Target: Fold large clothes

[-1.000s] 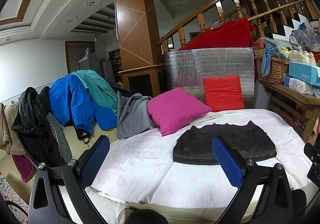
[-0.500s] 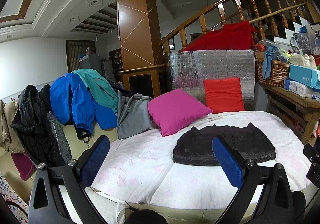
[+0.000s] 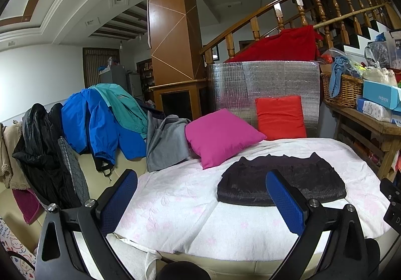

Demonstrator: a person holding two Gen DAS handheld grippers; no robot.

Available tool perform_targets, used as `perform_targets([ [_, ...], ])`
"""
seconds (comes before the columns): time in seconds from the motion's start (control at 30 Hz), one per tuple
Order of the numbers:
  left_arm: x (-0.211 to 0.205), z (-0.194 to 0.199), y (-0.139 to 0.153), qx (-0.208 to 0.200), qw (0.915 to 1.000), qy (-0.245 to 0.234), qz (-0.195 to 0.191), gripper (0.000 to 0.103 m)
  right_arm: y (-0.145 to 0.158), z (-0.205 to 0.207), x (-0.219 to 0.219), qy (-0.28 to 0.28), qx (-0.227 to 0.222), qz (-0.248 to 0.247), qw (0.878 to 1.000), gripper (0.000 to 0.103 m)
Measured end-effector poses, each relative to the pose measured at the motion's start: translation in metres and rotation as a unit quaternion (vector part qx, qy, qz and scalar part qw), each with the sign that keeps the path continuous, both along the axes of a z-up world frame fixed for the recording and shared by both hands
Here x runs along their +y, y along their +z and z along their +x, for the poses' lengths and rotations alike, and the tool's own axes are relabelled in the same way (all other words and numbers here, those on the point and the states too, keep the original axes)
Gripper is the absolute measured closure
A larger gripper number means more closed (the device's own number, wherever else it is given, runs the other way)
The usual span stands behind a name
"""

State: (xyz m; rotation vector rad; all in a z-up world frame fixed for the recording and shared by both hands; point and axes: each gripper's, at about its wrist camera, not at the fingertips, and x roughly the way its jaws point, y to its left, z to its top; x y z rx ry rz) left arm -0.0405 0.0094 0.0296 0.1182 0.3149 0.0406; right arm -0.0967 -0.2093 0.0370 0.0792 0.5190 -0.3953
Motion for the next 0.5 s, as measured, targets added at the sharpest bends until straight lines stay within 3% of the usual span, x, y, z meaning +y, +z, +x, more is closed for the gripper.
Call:
perform_targets([
  [0.3,0.000,0.016,-0.009,0.012,0.9999,0.004,-0.006,0.001,-0.003,0.019,-0.002,0.001,0.009,-0.010,1.000,0.013],
  [0.5,-0.007,0.053,-0.022,0.047,0.9977,-0.033,-0.035,0.001,-0.014,0.045,-0.029,-0.004,0.025,0.000,1.000,0.013],
])
